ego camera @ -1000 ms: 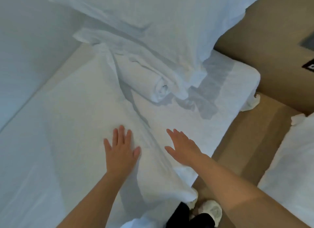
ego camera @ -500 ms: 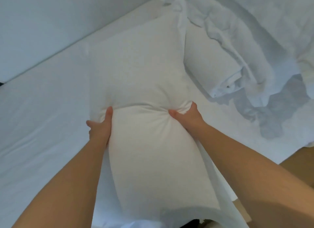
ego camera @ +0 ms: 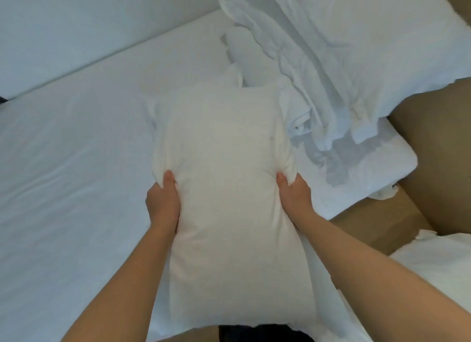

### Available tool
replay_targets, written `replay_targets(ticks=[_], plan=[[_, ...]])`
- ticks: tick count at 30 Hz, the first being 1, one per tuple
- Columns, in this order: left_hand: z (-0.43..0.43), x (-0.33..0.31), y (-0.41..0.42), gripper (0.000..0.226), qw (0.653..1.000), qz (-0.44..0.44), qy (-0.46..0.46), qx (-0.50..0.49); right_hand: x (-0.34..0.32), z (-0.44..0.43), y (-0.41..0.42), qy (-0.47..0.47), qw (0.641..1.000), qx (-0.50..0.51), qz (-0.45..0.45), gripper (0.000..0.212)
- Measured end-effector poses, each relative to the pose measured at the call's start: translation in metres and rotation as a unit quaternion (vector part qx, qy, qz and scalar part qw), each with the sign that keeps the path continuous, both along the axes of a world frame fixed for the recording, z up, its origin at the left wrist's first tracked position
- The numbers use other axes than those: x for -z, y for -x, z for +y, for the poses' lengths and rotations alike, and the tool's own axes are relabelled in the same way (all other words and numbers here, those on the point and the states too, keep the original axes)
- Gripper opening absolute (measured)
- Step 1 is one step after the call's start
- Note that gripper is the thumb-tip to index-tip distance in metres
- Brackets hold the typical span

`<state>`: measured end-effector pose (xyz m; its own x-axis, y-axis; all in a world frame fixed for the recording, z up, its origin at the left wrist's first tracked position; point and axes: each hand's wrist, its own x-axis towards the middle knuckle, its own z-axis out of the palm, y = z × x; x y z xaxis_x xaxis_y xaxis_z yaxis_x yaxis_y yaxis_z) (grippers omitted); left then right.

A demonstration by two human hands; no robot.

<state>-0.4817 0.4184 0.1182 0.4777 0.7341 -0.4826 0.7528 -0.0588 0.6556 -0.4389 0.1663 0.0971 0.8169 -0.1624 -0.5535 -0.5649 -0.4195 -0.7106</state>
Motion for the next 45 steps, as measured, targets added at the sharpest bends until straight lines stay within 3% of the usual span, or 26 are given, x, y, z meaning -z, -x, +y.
replay_targets(ticks=[5,9,13,17,20,25,33,37,39,41,43,45], plan=[[-0.087,-0.045,0.076,0.056,0.995,0.056,0.041,0.064,-0.052,-0.09,0.107,-0.003,0.994,0.083,0.065,0.038],[-0.171,-0.069,0.081,0.058,0.974,0.074,0.055,0.206,-0.079,-0.169,0.185,0.024,0.97,0.225,0.094,0.048],[-0.278,-0.093,0.066,0.062,0.913,0.055,0.03,0.403,-0.112,-0.245,0.255,0.021,0.914,0.394,0.095,0.05],[-0.41,-0.128,0.071,0.064,0.84,0.004,0.029,0.542,-0.147,-0.32,0.319,0.025,0.84,0.54,0.036,0.044],[-0.511,-0.162,0.087,0.06,0.793,-0.05,0.041,0.606,-0.179,-0.375,0.359,0.038,0.772,0.634,-0.029,0.042],[-0.673,-0.217,0.122,0.049,0.676,-0.154,0.094,0.715,-0.225,-0.464,0.415,0.072,0.634,0.762,-0.112,0.038],[-0.969,-0.241,0.221,0.053,0.426,-0.178,0.12,0.879,-0.244,-0.601,0.494,0.109,0.368,0.907,-0.172,0.024],[-1.086,-0.24,0.276,0.053,0.331,-0.231,0.105,0.909,-0.223,-0.677,0.518,0.113,0.273,0.94,-0.169,0.024],[-1.136,-0.225,0.295,0.046,0.304,-0.244,0.084,0.917,-0.197,-0.718,0.528,0.099,0.26,0.95,-0.145,0.027],[-1.173,-0.189,0.303,0.048,0.264,-0.24,0.002,0.934,-0.158,-0.759,0.533,0.067,0.291,0.952,-0.072,0.046],[-1.191,-0.132,0.302,0.064,0.147,-0.24,-0.132,0.95,-0.11,-0.791,0.534,0.053,0.344,0.937,0.038,0.067],[-1.191,-0.065,0.291,0.071,0.022,-0.212,-0.22,0.952,-0.056,-0.812,0.528,0.058,0.425,0.898,0.1,0.076]])
